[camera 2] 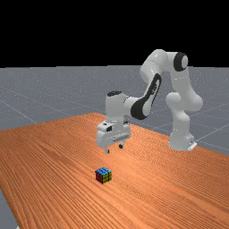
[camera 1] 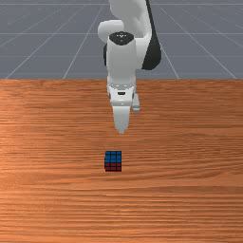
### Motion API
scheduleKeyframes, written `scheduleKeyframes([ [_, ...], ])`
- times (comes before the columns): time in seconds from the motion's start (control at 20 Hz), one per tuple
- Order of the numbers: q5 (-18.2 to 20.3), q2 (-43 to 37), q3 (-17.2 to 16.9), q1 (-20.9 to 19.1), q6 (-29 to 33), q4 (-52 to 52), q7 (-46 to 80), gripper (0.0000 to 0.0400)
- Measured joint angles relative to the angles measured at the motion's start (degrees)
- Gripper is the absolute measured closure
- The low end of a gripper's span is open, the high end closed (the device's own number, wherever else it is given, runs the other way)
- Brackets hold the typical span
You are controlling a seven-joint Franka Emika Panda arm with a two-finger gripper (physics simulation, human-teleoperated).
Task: Rotate the cube till the blue face upward
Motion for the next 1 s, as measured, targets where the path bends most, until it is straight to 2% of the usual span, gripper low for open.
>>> scheduleKeyframes([
  [0.2,0.2,0.0,-0.4,0.3,-0.6,0.3,2.3,0.0000],
  [0.25,0.4,-0.8,-1.0,0.0,-2.9,0.8,2.5,0.0157],
  [0.3,0.5,-1.8,-1.9,-0.7,-4.9,1.8,3.2,0.0252],
  [0.35,0.5,-2.4,-2.6,-1.3,-6.1,2.5,4.4,0.0310],
  [0.45,0.5,-2.9,-3.7,-1.5,-7.1,2.9,8.4,0.0367],
  [0.6,0.4,-2.8,-4.8,-0.6,-7.7,3.1,15.4,0.0393],
  [1.0,0.8,-1.7,-7.2,2.0,-10.7,5.0,33.2,0.0400],
])
